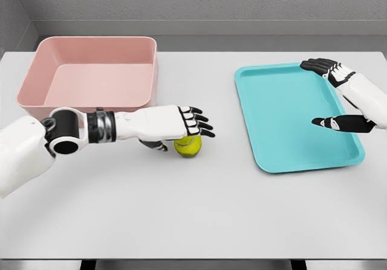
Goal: Put the tennis from the blue tray into the pink basket with both arms
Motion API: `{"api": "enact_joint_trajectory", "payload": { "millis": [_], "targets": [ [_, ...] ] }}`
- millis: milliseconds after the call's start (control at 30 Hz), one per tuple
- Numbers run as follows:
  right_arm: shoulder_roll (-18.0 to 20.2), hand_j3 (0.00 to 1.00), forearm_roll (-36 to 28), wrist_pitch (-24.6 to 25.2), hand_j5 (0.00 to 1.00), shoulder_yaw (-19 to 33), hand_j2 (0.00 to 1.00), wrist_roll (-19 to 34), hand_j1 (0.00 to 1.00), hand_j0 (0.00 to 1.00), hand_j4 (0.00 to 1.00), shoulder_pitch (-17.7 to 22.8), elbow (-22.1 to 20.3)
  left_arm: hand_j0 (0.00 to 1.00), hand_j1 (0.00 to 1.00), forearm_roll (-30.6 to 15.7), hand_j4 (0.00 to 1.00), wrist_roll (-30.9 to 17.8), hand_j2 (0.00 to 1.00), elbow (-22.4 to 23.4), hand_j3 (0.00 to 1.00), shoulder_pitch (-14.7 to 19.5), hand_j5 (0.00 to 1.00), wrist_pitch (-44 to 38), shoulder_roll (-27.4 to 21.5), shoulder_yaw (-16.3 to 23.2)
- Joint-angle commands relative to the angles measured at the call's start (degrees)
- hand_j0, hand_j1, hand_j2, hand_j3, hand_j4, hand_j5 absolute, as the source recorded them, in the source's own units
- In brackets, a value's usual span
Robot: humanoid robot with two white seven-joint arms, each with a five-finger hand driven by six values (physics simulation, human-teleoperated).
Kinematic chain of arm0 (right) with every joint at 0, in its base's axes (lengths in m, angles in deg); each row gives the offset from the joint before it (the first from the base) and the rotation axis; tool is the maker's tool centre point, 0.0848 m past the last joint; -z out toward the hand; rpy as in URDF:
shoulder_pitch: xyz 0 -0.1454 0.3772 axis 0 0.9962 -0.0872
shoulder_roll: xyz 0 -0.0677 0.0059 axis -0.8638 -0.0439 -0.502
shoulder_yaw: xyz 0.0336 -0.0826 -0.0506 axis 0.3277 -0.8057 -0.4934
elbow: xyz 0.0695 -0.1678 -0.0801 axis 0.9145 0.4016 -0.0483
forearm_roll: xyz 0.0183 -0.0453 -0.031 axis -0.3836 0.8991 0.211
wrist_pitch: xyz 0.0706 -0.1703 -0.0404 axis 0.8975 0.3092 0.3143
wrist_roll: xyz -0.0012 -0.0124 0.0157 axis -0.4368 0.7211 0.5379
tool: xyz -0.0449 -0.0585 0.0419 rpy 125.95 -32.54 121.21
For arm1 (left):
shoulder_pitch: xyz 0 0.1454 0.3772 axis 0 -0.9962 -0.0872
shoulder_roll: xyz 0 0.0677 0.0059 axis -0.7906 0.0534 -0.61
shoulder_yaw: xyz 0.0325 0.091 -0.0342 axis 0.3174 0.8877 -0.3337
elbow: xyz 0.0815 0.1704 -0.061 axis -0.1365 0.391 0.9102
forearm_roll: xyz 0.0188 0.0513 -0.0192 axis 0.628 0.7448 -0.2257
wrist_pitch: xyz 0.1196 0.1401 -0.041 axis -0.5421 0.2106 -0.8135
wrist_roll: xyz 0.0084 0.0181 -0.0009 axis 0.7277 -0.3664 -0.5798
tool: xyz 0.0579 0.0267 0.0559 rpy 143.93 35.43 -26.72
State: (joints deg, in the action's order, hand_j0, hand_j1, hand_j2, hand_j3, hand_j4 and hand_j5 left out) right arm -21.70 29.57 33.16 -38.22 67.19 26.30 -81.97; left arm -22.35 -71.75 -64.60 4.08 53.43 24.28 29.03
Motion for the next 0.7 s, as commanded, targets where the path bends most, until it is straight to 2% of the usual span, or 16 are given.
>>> {"api": "enact_joint_trajectory", "payload": {
  "millis": [0,67,400,467,600,667],
  "targets": [
    [0.04,1.0,-0.42,0.17,1.0,0.01,1.0,-0.03,1.0,1.0,1.0,0.0,-0.03,1.0,1.0,-0.26,1.0,0.03,1.0,0.53,1.0,0.0,1.0,-0.07,0.57,0.05],
    [0.04,1.0,-0.51,0.17,1.0,0.01,1.0,-0.03,1.0,1.0,1.0,0.09,-0.03,1.0,1.0,-0.26,1.0,0.03,1.0,1.76,1.0,0.62,1.0,-0.07,1.19,1.1],
    [0.04,1.0,-0.42,0.17,1.0,0.01,1.0,-0.03,1.0,1.0,1.0,0.09,-0.03,1.0,1.0,-0.17,1.0,0.03,1.0,2.2,1.0,0.62,1.0,-0.07,1.81,1.63],
    [0.04,1.0,-0.42,0.17,1.0,0.01,1.0,-0.03,1.0,1.0,1.0,0.0,-0.03,1.0,1.0,-0.17,1.0,-1.37,1.0,2.2,1.0,0.62,1.0,-0.07,1.81,1.8],
    [0.04,1.0,-0.51,0.17,1.0,0.01,1.0,-0.03,1.0,1.0,1.0,0.0,-0.11,0.88,0.88,-0.17,0.88,-1.99,0.88,2.2,0.88,0.62,0.88,-0.07,1.89,2.33],
    [0.04,1.0,-0.51,0.17,1.0,0.1,1.0,-0.03,1.0,1.0,1.0,0.0,-0.11,0.87,0.87,-0.26,0.87,-1.99,0.87,2.29,0.87,0.7,0.87,-0.07,1.89,2.77]
  ]
}}
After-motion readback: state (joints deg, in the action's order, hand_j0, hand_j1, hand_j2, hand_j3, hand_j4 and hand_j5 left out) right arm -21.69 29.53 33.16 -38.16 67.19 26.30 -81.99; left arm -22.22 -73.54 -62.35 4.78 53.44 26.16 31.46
